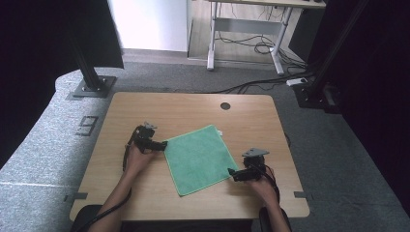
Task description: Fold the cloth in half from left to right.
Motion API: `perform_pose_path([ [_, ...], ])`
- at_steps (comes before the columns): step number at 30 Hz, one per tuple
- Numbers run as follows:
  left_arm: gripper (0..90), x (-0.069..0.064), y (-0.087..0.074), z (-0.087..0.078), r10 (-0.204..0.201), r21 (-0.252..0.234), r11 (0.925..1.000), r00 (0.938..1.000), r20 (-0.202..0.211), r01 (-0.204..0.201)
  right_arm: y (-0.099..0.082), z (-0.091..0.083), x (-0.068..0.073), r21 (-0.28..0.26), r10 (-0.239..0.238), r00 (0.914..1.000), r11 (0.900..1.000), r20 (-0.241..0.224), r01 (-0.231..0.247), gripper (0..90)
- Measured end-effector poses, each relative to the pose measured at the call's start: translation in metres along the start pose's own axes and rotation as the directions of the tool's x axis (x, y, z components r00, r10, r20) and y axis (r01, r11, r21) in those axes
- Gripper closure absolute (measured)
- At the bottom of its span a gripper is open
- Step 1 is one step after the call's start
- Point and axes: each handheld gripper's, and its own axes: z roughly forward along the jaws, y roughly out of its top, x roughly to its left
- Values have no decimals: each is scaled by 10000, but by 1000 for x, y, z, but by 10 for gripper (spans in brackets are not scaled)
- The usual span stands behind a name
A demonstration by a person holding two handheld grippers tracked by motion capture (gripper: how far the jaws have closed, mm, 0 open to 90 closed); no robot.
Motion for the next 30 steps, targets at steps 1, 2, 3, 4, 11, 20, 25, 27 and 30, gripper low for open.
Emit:
perform_pose_path([
  [1,0,0,0,0,1,1,10000,10000,1,-1,2,0,3,-4,-22,10000,10000,-65,21,0],
  [2,0,0,0,0,1,1,10000,10000,1,-1,3,0,5,-24,-86,9999,10000,-101,85,0],
  [3,0,0,0,0,0,0,10000,10000,-1,0,4,1,8,-18,-154,9997,9999,-180,154,0],
  [4,0,0,0,0,0,1,10000,10000,1,0,6,1,11,-31,-202,9995,9998,-239,202,0],
  [11,0,0,0,0,1,3,10000,10000,2,-1,16,8,31,11,-648,9955,9979,-695,651,0],
  [20,0,0,0,0,33,18,10000,10000,21,-33,25,20,61,210,-1163,9836,9925,-1379,1203,0],
  [25,0,0,0,0,54,14,10000,10000,27,-54,30,25,80,200,-1342,9745,9899,-1800,1401,0],
  [27,0,0,0,0,63,12,10000,10000,37,-63,32,28,88,265,-1490,9692,9872,-1959,1571,0],
  [30,0,0,0,0,78,12,10000,10000,50,-78,33,32,101,377,-1738,9590,9817,-2240,1867,0],
])
